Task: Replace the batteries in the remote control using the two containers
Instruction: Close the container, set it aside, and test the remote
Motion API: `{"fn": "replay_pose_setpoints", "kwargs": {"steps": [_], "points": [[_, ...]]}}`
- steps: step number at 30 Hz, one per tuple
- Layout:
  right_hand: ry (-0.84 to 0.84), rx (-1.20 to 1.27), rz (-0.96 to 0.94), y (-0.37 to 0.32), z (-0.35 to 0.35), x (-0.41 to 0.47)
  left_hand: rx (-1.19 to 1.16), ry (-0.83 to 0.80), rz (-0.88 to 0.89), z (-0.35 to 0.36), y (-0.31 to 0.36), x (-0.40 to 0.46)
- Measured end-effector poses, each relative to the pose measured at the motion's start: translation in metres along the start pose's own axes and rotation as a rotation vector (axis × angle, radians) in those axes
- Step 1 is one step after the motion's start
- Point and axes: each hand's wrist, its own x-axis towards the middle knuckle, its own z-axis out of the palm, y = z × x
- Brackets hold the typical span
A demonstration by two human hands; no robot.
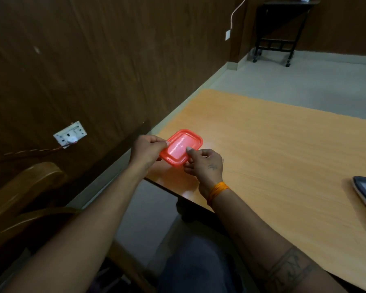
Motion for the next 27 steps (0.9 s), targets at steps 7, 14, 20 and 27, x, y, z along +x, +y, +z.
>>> {"fn": "replay_pose_setpoints", "kwargs": {"steps": [7, 14, 20, 27], "points": [[-0.097, -0.089, 0.110, 0.017, 0.072, 0.009, 0.056, 0.085, -0.065, -0.063, -0.032, 0.036], [-0.061, -0.099, 0.176, 0.033, 0.090, 0.013, 0.010, 0.112, -0.083, -0.068, -0.061, 0.044], [-0.012, -0.135, 0.121, 0.031, 0.085, 0.009, 0.028, 0.138, -0.036, -0.068, -0.063, 0.045], [0.017, -0.156, -0.100, -0.006, 0.041, -0.015, -0.104, 0.242, 0.164, -0.065, -0.021, 0.004]]}}
